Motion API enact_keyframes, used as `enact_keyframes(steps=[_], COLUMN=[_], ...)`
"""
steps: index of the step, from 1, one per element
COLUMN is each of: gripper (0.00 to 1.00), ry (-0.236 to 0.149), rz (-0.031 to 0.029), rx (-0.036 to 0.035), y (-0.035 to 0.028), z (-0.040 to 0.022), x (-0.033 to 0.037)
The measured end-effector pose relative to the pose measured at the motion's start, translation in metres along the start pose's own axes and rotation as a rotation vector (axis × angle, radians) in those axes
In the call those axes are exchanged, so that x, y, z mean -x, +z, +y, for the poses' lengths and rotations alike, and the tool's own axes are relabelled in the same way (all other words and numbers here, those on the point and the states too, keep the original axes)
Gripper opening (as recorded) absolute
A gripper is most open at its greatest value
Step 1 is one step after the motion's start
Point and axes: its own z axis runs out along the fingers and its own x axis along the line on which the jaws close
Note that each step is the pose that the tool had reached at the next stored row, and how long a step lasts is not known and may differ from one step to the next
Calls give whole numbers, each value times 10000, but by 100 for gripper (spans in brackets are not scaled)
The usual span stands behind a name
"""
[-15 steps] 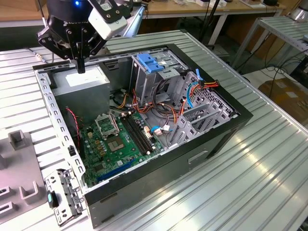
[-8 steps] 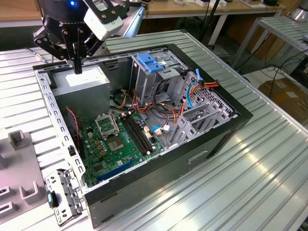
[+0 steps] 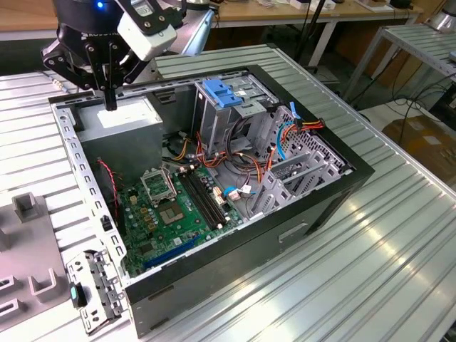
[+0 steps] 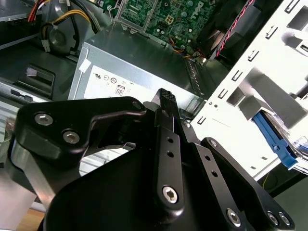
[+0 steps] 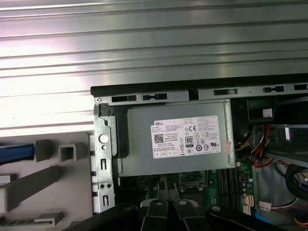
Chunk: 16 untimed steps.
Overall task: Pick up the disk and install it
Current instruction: 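Reach for the disk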
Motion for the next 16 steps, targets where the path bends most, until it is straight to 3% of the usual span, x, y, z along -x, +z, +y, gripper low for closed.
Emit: enact_keyframes(steps=[16], gripper=[11], ry=[1], rz=[0], rx=[0], y=[-4], z=[-10], x=[-133])
